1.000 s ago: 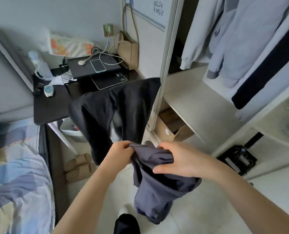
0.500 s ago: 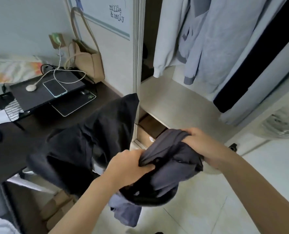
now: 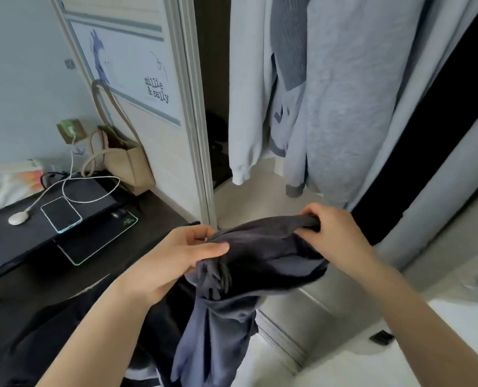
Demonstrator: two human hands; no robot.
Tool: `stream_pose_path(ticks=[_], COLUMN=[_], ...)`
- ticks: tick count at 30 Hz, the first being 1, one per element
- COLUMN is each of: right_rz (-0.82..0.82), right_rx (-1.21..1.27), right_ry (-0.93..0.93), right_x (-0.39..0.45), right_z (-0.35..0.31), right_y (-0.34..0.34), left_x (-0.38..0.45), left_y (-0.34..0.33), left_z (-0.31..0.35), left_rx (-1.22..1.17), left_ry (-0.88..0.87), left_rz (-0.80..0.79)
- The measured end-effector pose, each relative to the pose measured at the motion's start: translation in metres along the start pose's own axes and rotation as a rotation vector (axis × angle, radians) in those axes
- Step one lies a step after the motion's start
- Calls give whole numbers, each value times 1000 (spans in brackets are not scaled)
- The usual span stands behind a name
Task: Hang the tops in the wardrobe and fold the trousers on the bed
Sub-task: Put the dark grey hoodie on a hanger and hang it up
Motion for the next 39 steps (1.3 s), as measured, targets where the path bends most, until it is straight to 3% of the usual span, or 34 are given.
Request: stream_pose_path(ticks=[4,8,14,17,19,24,29,39], right_rz=[147,188,237,247,276,241,203,919], right_rx=[50,187,279,258,246,161,25,-322], right_ry=[51,73,166,198,233,342,385,278], right_x=[52,90,136,155,168,199,239,346], right_z=[-4,-19,-48,-63,-78,-130,-194,-277], right_y=[-2,-2,20,33,46,106,208,369], left_x=[29,55,78,88,95,116,130,167], left_y=[-4,5,19,27,33,40,65,82], left_z=[55,95,158,189,209,257,337,426], left_rx=[-133,-115,287,369,325,15,26,114], left_ry=[-136,-271,-490,-598,-614,-469,-613,-742], left_rz=[75,145,274,372,364,155,192,109])
Point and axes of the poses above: each hand's wrist, its own x-axis towards the middle knuckle, its own y-axis out of the back of the hand, z = x × y, the point moved 7 cm from there along x, towards the middle knuckle, and after that the axes turned 13 degrees about -x, right-handed, at the moved point
